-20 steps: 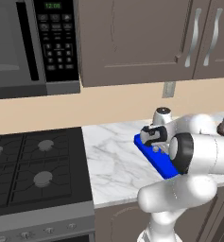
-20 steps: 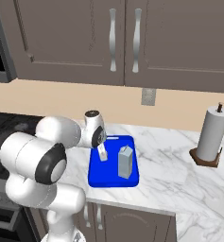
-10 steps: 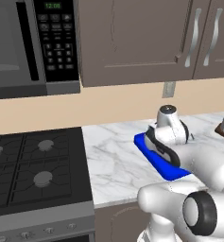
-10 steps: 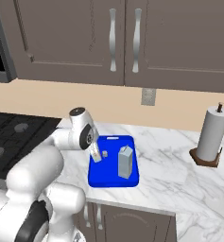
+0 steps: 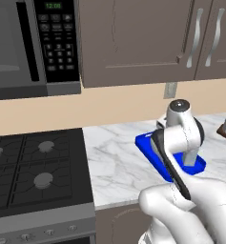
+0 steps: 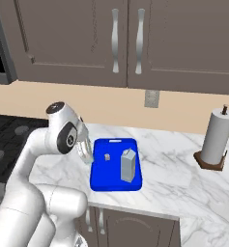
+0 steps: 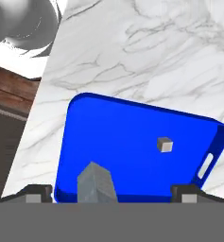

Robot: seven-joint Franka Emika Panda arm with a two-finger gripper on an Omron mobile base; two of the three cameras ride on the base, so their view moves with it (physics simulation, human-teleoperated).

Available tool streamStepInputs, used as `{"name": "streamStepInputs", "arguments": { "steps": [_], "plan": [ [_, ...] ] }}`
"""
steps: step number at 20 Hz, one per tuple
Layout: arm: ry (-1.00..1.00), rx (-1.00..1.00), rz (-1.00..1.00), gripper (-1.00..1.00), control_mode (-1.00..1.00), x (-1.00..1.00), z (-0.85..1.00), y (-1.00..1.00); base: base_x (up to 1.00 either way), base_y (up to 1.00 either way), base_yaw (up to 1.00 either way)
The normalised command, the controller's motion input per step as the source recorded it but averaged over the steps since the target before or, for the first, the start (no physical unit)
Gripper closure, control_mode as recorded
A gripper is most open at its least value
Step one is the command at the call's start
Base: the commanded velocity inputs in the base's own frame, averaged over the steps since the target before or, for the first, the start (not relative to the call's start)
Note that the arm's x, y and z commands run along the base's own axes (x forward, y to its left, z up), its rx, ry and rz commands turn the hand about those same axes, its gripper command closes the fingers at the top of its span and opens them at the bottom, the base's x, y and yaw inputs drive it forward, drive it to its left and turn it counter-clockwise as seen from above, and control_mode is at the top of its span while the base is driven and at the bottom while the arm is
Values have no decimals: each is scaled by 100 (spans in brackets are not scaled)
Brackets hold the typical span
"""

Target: Take out the milk from the fridge and place it on the tray on the counter. Then take the sugar cube near the tray and place it in the tray.

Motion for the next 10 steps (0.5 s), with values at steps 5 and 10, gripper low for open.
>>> {"name": "streamStepInputs", "arguments": {
  "steps": [5, 10],
  "plan": [
    [-12, -8, 0, -100, -100, -83, 81, 10, 0, 0, 0],
    [-22, -10, 0, -100, -100, -96, 63, 13, 0, 0, 0]
  ]
}}
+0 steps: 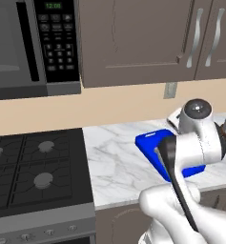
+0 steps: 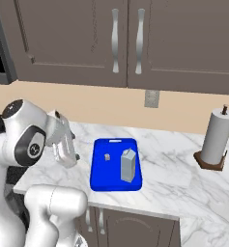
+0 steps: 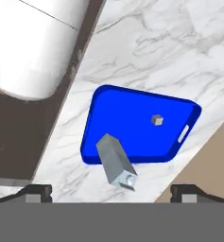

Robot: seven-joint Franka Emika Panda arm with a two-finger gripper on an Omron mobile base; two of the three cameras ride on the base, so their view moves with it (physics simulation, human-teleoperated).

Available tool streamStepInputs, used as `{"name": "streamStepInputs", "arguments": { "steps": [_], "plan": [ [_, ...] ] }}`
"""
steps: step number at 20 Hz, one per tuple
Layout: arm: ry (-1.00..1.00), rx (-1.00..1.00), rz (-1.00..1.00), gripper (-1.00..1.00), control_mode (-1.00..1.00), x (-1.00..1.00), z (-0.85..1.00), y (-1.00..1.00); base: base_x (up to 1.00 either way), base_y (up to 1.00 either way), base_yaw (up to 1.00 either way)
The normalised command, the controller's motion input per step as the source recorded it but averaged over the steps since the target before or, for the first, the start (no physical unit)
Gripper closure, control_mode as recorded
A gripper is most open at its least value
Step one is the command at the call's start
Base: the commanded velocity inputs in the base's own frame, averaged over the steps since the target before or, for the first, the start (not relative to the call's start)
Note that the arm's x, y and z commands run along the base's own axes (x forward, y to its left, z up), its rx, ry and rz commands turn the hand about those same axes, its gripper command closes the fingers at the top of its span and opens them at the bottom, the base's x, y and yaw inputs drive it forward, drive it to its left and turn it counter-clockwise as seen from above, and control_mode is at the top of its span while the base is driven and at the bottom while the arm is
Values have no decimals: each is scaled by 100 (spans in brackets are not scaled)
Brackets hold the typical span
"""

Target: Take out the milk from the fridge and place it on the tray on the counter. Then take the sugar cube near the tray and place it in the tray.

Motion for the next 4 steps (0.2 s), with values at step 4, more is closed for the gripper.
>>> {"name": "streamStepInputs", "arguments": {
  "steps": [4],
  "plan": [
    [-18, -6, 0, -100, -100, -98, 86, 12, 0, 0, 0]
  ]
}}
